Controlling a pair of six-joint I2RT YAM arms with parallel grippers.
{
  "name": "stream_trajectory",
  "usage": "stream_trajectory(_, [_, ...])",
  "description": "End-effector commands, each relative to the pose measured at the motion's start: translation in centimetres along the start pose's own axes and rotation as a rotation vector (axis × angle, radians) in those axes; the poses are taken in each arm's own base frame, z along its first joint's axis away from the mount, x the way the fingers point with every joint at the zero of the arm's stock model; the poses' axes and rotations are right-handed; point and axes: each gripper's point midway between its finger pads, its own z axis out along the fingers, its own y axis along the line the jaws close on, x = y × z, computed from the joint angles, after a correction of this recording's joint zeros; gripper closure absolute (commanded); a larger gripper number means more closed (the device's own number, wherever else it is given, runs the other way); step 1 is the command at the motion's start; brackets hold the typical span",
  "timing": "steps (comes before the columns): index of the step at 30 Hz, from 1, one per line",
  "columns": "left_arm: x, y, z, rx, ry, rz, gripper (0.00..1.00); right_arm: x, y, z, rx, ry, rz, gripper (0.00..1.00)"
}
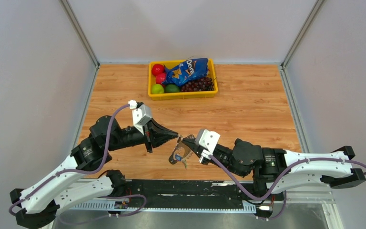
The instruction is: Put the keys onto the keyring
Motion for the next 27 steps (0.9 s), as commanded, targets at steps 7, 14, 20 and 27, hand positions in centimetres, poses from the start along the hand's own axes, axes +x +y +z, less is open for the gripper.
stream_trajectory(7, [-1.49,-0.71,0.0,0.028,-0.04,-0.007,0.93,-3.61,-0.08,-0.81,-0.022,-0.195,-0.02,1.0])
stream_trajectory(14, [-1.79,-0.86,-0.33,0.03,-0.054,-0.003,0.91,-3.61,-0.14,-1.09,-0.021,-0.219,-0.035,1.0])
stream_trajectory(20, [-2.07,-0.89,-0.49,0.026,-0.064,-0.001,0.91,-3.45,0.39,-1.18,-0.05,-0.215,-0.041,1.0])
stream_trajectory(27, [-2.22,-0.92,-0.58,0.025,-0.07,-0.003,0.91,-3.51,0.78,-1.33,-0.072,-0.222,-0.043,1.0])
